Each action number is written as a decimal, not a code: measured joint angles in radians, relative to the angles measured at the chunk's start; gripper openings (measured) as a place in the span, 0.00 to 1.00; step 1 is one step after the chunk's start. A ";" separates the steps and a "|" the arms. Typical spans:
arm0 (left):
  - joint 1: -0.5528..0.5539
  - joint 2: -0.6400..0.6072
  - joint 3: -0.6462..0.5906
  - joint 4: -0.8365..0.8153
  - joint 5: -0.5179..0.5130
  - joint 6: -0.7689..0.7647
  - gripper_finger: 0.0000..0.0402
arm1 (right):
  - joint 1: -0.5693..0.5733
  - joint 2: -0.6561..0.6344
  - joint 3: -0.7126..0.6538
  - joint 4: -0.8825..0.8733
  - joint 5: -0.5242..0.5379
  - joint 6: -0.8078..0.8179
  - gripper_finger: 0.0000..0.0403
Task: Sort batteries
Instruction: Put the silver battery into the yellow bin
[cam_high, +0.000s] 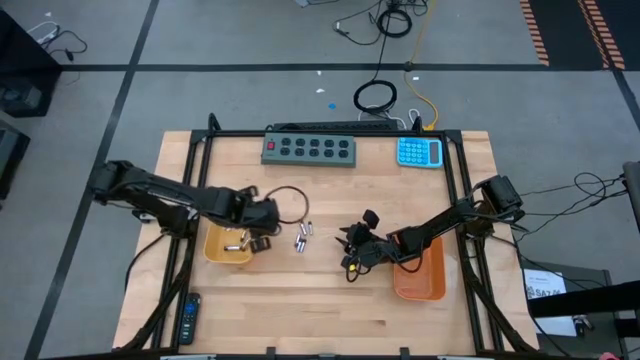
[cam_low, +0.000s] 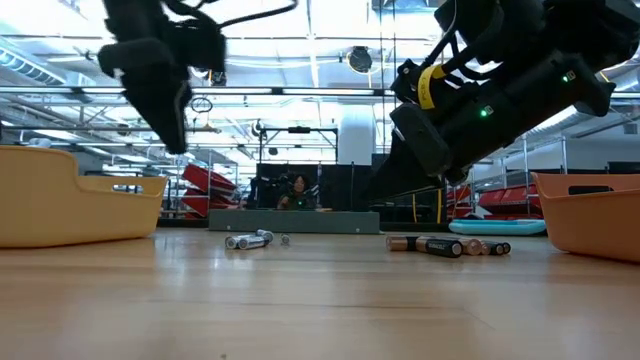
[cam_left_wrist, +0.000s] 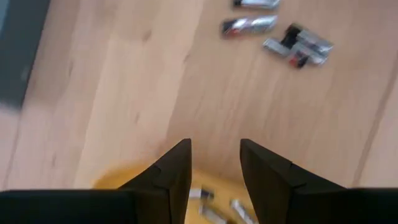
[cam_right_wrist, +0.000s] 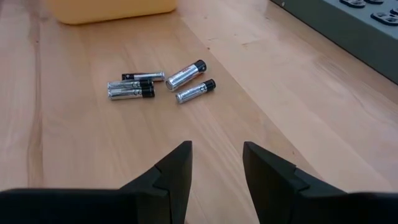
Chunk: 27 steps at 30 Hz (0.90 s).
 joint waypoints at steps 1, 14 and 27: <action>0.003 0.026 0.015 0.017 0.002 0.033 0.36 | 0.001 0.000 0.000 0.004 0.000 0.000 0.33; 0.014 0.347 0.224 0.125 -0.019 0.640 0.36 | 0.047 -0.003 0.001 0.040 0.052 -0.041 0.33; 0.067 0.446 0.293 0.127 -0.041 1.006 0.43 | 0.100 -0.003 0.001 0.023 0.066 0.008 0.33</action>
